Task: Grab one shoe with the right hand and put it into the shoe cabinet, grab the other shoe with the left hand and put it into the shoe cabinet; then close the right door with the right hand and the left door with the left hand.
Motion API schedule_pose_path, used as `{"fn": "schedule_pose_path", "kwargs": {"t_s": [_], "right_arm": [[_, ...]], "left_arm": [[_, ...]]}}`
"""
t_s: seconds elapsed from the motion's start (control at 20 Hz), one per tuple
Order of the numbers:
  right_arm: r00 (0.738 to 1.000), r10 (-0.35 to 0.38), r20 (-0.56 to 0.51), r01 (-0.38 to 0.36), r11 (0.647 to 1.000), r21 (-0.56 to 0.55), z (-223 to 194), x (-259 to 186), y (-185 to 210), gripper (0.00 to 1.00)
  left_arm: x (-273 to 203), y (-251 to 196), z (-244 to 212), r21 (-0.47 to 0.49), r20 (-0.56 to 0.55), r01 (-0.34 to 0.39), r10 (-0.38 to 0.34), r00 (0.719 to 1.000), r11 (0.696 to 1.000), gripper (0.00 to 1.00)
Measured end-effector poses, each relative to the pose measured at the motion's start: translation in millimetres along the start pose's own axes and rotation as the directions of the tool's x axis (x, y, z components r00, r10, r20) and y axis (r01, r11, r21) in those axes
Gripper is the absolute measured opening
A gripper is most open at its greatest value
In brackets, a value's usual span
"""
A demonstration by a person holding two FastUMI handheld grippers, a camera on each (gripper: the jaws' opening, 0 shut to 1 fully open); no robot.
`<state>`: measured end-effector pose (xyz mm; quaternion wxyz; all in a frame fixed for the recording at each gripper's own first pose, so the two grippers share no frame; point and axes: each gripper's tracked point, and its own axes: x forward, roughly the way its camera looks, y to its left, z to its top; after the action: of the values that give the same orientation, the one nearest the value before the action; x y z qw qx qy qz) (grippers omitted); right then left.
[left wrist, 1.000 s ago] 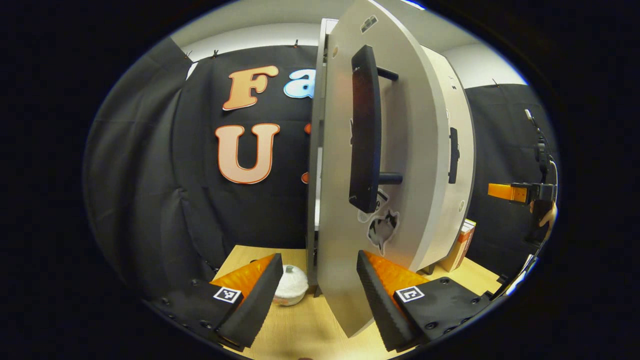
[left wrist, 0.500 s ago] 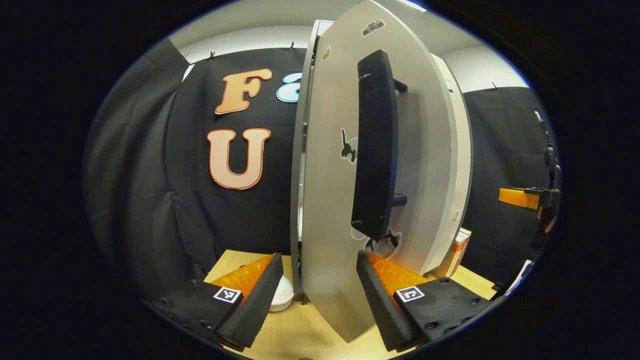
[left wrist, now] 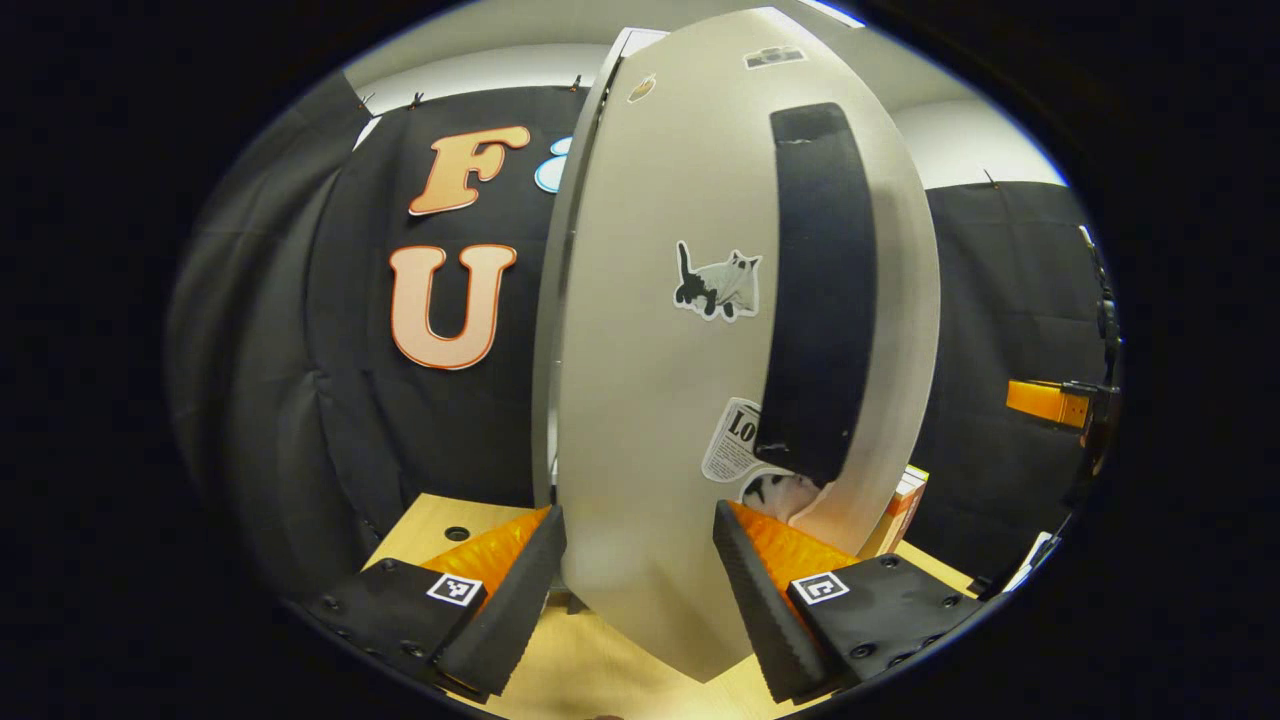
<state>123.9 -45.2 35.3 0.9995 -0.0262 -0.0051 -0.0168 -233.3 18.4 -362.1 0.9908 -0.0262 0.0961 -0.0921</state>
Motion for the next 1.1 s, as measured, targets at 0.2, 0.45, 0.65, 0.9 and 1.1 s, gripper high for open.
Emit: {"fn": "schedule_pose_path", "kwargs": {"t_s": [0.2, 0.45, 0.65, 0.9, 1.1], "right_arm": [[1.0, -0.029, -0.002, 0.029, 1.0, -0.001, 0, -3, -16, 0.92], [0.998, -0.069, -0.002, 0.069, 0.998, -0.002, -1, -9, -34, 0.92], [0.997, -0.081, -0.007, 0.081, 0.997, -0.012, -2, -7, -40, 0.92], [0.996, -0.085, -0.006, 0.085, 0.996, -0.013, 0, -7, -47, 0.92], [0.996, -0.085, -0.007, 0.084, 0.996, -0.012, -1, -2, -52, 0.92]], "left_arm": [[33, -15, -3, 0.022, -0.011, 0.012, -0.011, 1.0, 1.0, 0.99], [67, -24, -14, 0.061, -0.035, -0.002, 0.004, 0.999, 0.998, 0.97], [75, -22, -14, 0.05, -0.028, -0.025, 0.026, 0.999, 0.998, 0.97], [76, -22, -13, 0.051, -0.027, -0.048, 0.05, 0.998, 0.998, 0.97], [77, -26, -12, 0.077, -0.021, -0.059, 0.061, 0.998, 0.995, 0.97]]}}
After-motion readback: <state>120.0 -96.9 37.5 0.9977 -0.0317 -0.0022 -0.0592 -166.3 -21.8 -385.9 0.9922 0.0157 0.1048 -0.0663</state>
